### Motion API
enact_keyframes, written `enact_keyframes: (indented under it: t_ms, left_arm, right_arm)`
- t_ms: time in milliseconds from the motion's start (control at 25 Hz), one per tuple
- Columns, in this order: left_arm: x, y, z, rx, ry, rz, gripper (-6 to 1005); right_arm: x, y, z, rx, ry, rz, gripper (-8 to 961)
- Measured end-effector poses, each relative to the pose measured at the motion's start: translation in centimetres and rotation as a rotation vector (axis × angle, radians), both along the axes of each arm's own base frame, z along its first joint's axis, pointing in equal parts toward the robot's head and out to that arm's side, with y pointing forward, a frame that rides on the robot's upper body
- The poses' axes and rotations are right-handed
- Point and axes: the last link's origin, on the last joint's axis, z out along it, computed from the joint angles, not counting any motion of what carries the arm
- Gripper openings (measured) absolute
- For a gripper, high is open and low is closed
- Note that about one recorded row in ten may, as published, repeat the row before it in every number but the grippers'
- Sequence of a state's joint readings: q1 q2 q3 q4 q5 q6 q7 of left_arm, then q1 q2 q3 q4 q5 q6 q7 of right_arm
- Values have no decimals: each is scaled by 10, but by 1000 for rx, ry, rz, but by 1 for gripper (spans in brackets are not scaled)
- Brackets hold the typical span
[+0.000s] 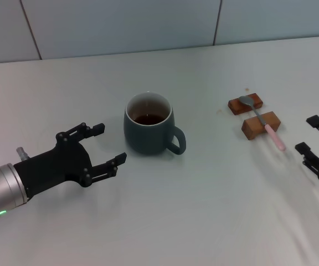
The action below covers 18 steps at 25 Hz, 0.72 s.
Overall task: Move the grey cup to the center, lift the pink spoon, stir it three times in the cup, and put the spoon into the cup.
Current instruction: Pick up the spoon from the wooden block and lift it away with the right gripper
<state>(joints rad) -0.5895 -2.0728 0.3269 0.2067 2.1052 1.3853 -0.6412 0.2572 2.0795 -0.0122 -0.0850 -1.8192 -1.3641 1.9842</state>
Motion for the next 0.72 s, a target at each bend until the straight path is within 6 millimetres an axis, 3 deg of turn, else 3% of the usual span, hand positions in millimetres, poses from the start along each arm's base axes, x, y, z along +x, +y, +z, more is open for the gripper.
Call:
enact_keyframes:
  t_ms: [720]
  left_arm:
    - [2,-2,0,-9,-9,-9,813]
  right_arm:
    - [-9,12,-12,-28,-13,11,825]
